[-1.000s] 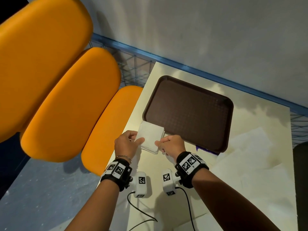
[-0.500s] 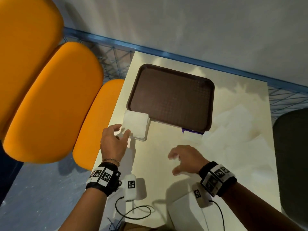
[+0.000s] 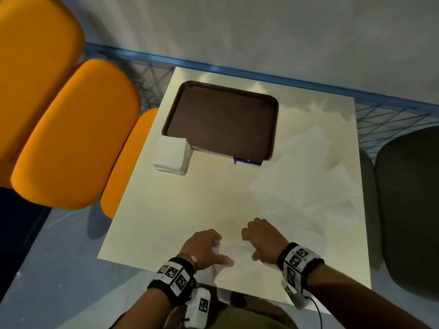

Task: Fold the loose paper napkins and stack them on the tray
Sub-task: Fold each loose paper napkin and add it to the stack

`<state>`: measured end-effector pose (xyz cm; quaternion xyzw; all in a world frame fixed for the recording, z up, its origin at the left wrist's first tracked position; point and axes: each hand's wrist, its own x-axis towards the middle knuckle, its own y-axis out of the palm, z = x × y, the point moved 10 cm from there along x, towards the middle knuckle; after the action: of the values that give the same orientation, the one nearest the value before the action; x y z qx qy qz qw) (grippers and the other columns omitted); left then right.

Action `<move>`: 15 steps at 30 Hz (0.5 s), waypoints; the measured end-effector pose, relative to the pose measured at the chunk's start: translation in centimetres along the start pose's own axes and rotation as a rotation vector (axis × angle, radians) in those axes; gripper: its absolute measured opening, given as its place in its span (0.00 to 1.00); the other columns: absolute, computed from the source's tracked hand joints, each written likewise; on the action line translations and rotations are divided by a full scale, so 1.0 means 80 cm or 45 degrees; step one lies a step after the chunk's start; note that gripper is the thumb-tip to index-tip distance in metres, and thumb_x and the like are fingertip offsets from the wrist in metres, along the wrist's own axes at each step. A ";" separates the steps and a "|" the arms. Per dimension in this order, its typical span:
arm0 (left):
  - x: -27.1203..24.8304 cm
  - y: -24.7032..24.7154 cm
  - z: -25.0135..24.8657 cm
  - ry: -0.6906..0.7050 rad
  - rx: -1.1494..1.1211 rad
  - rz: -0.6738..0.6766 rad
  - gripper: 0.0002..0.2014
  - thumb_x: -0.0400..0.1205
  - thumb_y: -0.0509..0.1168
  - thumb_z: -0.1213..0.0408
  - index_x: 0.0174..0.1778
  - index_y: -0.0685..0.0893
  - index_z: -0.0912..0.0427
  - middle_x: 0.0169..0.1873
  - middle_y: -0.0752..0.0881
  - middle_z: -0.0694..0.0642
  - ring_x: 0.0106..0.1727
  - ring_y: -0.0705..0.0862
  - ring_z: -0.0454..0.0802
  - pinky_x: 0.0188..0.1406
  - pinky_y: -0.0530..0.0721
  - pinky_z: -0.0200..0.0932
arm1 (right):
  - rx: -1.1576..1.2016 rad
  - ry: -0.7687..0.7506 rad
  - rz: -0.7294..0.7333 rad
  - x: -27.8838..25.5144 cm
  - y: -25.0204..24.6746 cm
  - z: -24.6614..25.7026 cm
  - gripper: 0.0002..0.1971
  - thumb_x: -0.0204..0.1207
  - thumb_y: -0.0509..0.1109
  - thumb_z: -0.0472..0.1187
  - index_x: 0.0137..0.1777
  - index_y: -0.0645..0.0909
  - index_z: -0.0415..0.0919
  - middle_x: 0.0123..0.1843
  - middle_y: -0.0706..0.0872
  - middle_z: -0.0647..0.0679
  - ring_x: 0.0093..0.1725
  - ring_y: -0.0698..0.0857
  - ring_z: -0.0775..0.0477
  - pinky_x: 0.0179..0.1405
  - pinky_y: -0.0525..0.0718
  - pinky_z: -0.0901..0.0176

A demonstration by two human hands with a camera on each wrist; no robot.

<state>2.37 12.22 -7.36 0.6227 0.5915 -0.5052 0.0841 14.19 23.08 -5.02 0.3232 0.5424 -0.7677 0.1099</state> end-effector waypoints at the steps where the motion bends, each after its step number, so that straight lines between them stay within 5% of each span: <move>1: -0.002 0.014 -0.006 -0.003 0.062 -0.017 0.45 0.63 0.83 0.31 0.73 0.79 0.46 0.64 0.83 0.43 0.66 0.82 0.45 0.66 0.82 0.43 | -0.009 0.016 0.000 0.001 0.000 -0.004 0.29 0.73 0.84 0.48 0.71 0.80 0.43 0.69 0.80 0.42 0.70 0.75 0.38 0.66 0.72 0.46; 4: -0.009 0.038 -0.025 0.001 0.170 -0.126 0.44 0.63 0.82 0.32 0.73 0.79 0.45 0.64 0.80 0.47 0.67 0.79 0.50 0.67 0.80 0.48 | 0.054 0.040 -0.035 0.002 -0.007 -0.010 0.24 0.74 0.83 0.51 0.68 0.84 0.45 0.68 0.80 0.43 0.69 0.75 0.39 0.65 0.73 0.48; 6: -0.013 0.042 -0.035 -0.016 0.153 -0.164 0.33 0.69 0.81 0.36 0.66 0.85 0.48 0.60 0.83 0.50 0.64 0.82 0.51 0.62 0.81 0.45 | 0.177 0.049 -0.030 -0.001 -0.012 -0.013 0.15 0.76 0.81 0.46 0.61 0.87 0.45 0.64 0.85 0.45 0.66 0.80 0.42 0.58 0.75 0.53; 9: -0.022 0.031 -0.039 -0.050 -0.125 -0.236 0.14 0.77 0.79 0.46 0.51 0.92 0.50 0.49 0.91 0.47 0.53 0.88 0.47 0.47 0.79 0.38 | 0.439 0.099 0.015 -0.015 -0.022 -0.026 0.07 0.74 0.84 0.41 0.46 0.88 0.49 0.51 0.90 0.53 0.53 0.86 0.49 0.47 0.79 0.59; 12: -0.045 0.001 -0.043 -0.026 -0.607 -0.308 0.12 0.75 0.83 0.48 0.35 0.90 0.49 0.32 0.90 0.43 0.36 0.88 0.42 0.37 0.82 0.37 | 0.690 0.097 0.100 -0.046 -0.047 -0.036 0.14 0.71 0.88 0.46 0.35 0.83 0.51 0.38 0.86 0.56 0.38 0.83 0.55 0.36 0.76 0.62; 15: -0.074 -0.030 -0.060 0.025 -1.147 -0.274 0.15 0.73 0.85 0.54 0.50 0.95 0.58 0.47 0.96 0.54 0.50 0.95 0.52 0.53 0.93 0.51 | 0.961 0.046 0.083 -0.086 -0.090 -0.039 0.14 0.72 0.88 0.51 0.48 0.93 0.42 0.48 0.95 0.44 0.47 0.92 0.49 0.47 0.85 0.57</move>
<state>4.14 12.43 0.41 0.4641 0.8140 -0.1978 0.2878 16.87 27.48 4.07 0.3715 0.2127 -0.9037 -0.0021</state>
